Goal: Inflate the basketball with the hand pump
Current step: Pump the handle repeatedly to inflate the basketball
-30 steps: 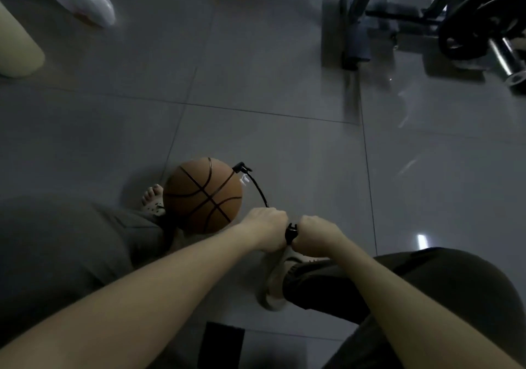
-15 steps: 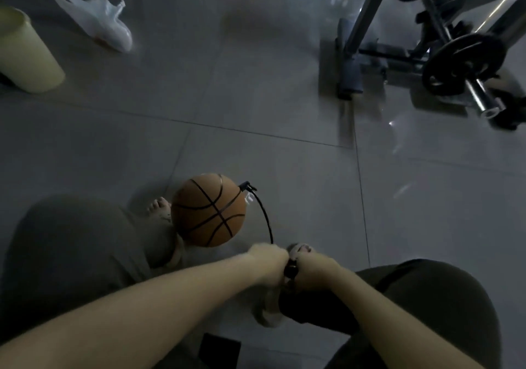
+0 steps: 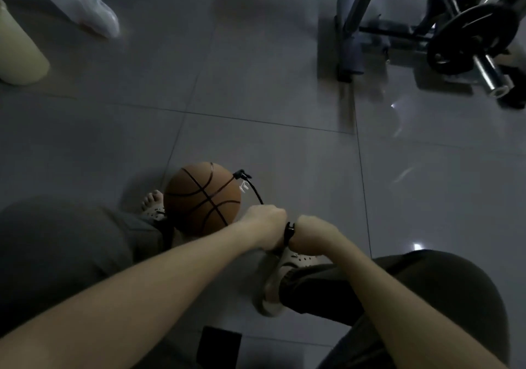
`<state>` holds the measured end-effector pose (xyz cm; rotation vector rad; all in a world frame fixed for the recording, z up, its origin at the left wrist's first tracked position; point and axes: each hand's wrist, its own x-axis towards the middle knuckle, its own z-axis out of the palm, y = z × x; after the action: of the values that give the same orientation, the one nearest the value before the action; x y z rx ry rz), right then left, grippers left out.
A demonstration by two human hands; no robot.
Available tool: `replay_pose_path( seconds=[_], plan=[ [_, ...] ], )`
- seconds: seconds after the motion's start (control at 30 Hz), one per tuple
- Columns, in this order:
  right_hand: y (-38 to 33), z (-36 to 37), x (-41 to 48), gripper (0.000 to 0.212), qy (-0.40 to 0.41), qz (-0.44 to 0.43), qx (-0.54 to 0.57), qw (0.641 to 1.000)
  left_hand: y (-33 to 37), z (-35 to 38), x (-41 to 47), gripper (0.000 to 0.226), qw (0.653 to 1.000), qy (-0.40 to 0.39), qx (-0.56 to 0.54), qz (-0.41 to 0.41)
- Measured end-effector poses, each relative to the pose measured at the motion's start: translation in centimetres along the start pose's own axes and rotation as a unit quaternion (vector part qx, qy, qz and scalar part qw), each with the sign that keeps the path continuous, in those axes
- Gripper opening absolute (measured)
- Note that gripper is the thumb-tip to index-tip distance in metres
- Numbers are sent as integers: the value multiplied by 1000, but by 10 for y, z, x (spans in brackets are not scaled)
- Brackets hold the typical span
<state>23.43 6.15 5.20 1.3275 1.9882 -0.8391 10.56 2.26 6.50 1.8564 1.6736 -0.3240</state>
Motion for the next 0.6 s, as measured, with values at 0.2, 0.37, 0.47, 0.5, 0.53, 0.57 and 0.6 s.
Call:
replay_pose_path(
  seconds=[0.2, 0.37, 0.47, 0.5, 0.53, 0.57, 0.6],
  plan=[
    [15, 46, 25, 23, 16, -10, -36, 999, -3, 59, 14, 14, 1000, 7, -3, -23],
    [14, 56, 17, 28, -11, 1, -68, 998, 3, 64, 5, 19, 999, -32, -13, -12],
    [6, 51, -1, 25, -70, -2, -41, 997, 2, 54, -7, 7, 996, -90, -19, 6],
    [4, 40, -12, 24, -64, -12, -35, 997, 2, 43, -12, 11, 995, -95, -18, 14],
    [1, 23, -23, 21, -54, -23, -35, 998, 3, 27, -17, 20, 995, -92, -17, 21],
    [-1, 3, -36, 16, -50, -34, -31, 998, 5, 7, -22, 24, 996, -83, -20, 25],
    [-4, -21, -50, 13, -52, -39, -22, 998, 7, -15, -27, 24, 997, -70, -26, 28]
  ],
)
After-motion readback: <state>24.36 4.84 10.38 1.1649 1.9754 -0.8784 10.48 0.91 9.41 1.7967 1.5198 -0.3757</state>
